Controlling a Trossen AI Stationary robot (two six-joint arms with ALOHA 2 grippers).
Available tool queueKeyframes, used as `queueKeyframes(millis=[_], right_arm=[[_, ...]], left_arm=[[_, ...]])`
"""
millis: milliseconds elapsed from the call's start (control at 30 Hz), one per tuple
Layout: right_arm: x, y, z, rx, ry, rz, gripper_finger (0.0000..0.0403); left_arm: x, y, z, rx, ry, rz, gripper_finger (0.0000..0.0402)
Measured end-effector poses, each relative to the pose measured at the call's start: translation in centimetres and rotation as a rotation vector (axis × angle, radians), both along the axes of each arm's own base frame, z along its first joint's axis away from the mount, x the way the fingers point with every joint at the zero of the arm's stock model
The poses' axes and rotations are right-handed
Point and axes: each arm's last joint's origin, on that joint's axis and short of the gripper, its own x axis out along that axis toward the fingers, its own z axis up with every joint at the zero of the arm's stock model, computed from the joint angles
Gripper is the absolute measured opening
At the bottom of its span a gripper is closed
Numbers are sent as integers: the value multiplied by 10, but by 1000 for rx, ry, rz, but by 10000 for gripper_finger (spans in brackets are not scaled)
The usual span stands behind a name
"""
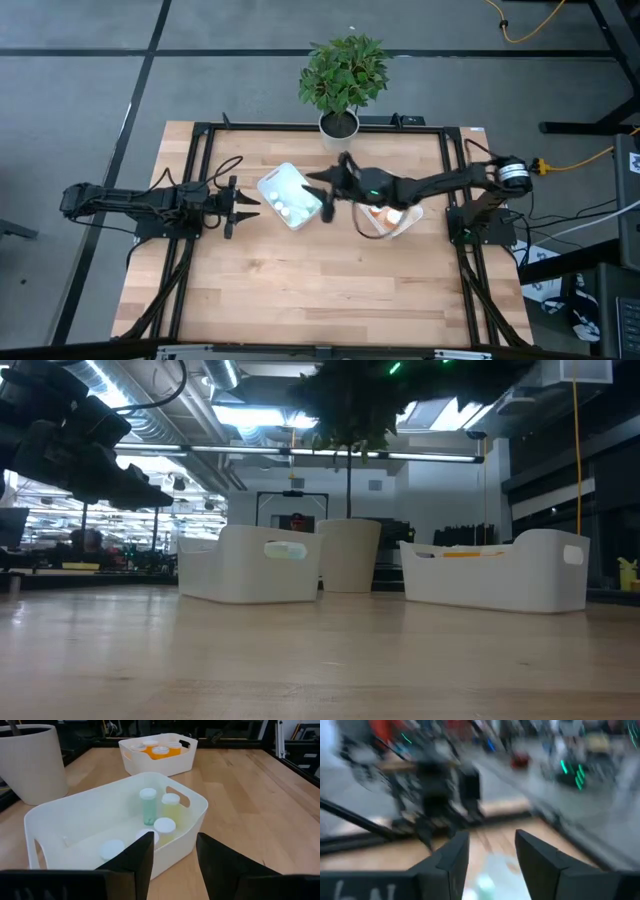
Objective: Pick and place medicine bottles into bin by pill shape (circle, oval)
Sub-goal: Return to Home Position
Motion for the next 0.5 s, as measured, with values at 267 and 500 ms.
queueKeyframes(millis=[267, 500], right_arm=[[-93, 40, 8, -184, -288, 157, 162], [-166, 36, 2, -132, -382, 201, 162]], left_arm=[[0, 0, 0, 0, -1, 1, 141], [0, 0, 0, 0, -3, 1, 141]])
